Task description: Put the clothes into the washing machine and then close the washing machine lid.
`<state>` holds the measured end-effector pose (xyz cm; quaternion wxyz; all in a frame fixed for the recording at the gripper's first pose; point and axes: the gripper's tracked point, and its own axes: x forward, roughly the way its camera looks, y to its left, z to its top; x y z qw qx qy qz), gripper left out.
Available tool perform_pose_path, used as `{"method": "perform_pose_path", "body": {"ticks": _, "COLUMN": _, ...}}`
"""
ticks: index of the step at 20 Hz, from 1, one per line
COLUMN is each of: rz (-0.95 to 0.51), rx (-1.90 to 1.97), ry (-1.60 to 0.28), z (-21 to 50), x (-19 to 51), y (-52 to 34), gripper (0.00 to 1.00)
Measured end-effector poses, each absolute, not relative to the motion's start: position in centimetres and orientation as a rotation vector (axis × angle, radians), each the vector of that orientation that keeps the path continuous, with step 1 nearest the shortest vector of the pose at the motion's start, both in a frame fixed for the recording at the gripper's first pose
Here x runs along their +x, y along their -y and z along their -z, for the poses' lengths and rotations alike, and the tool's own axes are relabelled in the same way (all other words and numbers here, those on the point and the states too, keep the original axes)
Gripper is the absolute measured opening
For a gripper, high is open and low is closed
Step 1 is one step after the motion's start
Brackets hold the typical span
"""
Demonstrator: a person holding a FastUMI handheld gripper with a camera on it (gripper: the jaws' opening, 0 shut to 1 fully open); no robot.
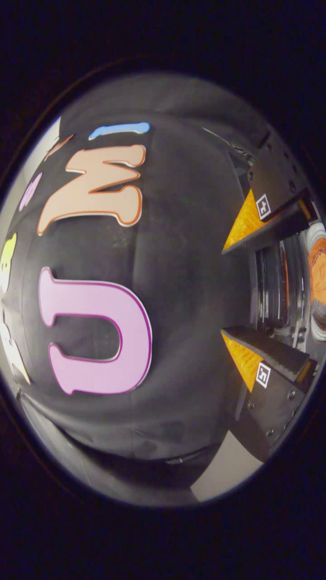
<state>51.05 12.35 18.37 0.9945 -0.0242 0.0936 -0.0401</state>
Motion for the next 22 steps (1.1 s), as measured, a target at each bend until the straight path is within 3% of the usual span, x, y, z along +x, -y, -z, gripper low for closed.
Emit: {"method": "perform_pose_path", "body": {"ticks": 22, "rz": 0.059, "rx": -0.040, "ry": -0.224, "z": -17.5, "x": 42.5, "y": -12.6, "gripper": 0.98}}
